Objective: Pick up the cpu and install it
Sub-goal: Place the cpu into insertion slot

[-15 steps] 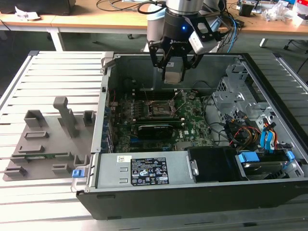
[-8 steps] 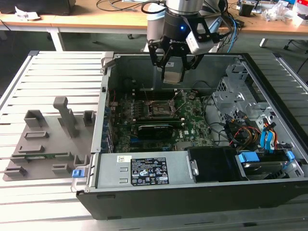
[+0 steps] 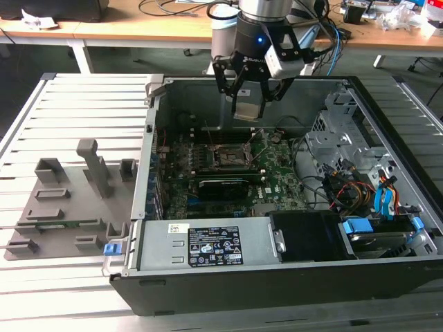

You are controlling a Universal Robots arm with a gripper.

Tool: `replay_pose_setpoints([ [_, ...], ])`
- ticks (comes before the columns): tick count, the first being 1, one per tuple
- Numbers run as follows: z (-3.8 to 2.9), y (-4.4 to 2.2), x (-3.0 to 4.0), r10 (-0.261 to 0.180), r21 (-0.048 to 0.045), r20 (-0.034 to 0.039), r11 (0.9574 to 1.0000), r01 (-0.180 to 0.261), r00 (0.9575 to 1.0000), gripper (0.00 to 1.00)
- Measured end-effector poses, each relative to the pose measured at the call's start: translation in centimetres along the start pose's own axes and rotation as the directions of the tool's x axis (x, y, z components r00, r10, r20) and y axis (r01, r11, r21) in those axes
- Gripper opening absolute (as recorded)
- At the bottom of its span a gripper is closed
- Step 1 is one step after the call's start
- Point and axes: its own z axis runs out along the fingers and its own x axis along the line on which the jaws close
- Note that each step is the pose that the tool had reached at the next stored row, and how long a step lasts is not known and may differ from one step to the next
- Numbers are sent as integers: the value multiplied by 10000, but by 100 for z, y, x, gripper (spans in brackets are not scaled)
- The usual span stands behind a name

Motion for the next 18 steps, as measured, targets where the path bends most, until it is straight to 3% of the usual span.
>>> replay_pose_setpoints([
  [7,0,0,0,700,-6,-36,9975,-700,9975,55],
  [10,1,0,0,1307,-3,-65,9914,-1307,9914,55],
  [12,1,0,0,1478,-3,-74,9890,-1478,9890,55],
  [15,3,0,0,1981,-3,-99,9802,-1981,9801,55],
  [18,3,0,0,2207,-2,-112,9753,-2207,9753,55],
])
